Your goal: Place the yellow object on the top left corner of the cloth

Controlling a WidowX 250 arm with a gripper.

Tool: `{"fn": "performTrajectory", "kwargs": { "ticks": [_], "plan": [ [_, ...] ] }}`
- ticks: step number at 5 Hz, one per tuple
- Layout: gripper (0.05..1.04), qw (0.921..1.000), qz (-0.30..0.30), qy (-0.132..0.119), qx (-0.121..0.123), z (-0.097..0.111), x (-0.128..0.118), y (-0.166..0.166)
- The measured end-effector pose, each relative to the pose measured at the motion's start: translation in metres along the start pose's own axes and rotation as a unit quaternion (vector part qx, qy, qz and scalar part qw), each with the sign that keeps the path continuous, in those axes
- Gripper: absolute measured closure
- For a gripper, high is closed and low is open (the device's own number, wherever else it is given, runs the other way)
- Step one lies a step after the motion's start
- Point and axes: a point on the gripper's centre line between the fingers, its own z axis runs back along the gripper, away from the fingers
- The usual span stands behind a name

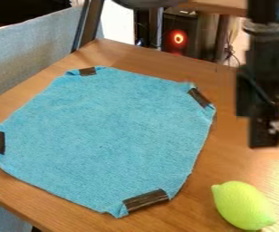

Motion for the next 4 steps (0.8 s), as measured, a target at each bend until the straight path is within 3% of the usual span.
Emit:
{"fn": "performTrajectory", "kwargs": {
  "ticks": [1, 2, 3, 4],
  "plan": [
    [0.084, 0.9883, -0.13, 0.071, -0.035, -0.023, 0.013, -0.004],
    [0.084, 0.9595, -0.25, 0.112, -0.067, -0.049, 0.01, -0.013],
    [0.084, 0.9209, -0.362, 0.121, -0.08, -0.057, 0.005, -0.027],
    [0.084, 0.9065, -0.394, 0.128, -0.079, -0.053, 0.0, -0.037]
  ]
}}
